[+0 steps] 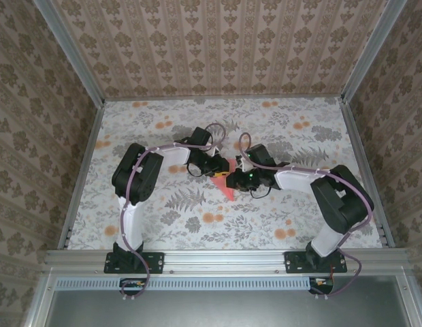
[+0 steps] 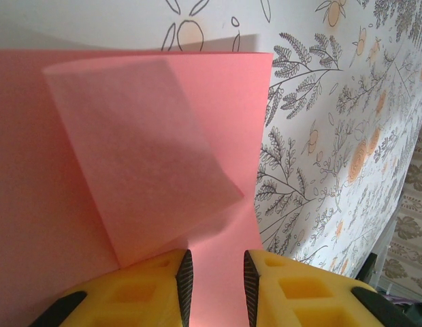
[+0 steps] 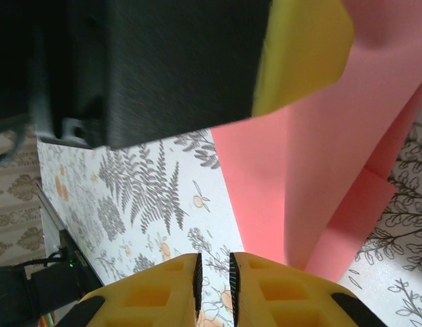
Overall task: Fold a paper plane with a square sheet of paper (fold left side to right side)
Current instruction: Fourth fold the wing at the center of the table.
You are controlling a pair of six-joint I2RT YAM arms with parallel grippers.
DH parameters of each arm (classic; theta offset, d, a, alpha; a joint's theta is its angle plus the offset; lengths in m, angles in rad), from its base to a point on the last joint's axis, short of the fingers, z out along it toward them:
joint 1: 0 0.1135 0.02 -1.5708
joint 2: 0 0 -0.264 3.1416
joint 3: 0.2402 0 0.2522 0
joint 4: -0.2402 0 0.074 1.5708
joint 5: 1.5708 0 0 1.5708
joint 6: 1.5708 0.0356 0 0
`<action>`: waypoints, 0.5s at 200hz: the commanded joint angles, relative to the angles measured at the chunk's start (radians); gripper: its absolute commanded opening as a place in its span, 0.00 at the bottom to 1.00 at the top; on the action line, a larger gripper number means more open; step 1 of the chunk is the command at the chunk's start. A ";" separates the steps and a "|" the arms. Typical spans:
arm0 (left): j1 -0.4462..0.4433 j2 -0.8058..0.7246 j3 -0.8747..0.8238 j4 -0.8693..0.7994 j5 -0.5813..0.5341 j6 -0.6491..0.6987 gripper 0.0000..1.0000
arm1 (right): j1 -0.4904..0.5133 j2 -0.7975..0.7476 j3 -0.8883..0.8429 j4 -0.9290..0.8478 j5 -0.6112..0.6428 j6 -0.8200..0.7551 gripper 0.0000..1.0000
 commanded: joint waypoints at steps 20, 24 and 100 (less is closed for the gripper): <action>-0.003 0.019 -0.038 -0.061 -0.037 0.009 0.30 | 0.015 0.049 0.026 -0.001 -0.033 0.009 0.21; -0.003 0.018 -0.039 -0.061 -0.037 0.010 0.30 | 0.017 0.052 0.028 -0.008 -0.032 0.006 0.21; -0.003 0.021 -0.037 -0.061 -0.037 0.010 0.30 | 0.038 0.061 0.048 -0.150 0.028 -0.076 0.21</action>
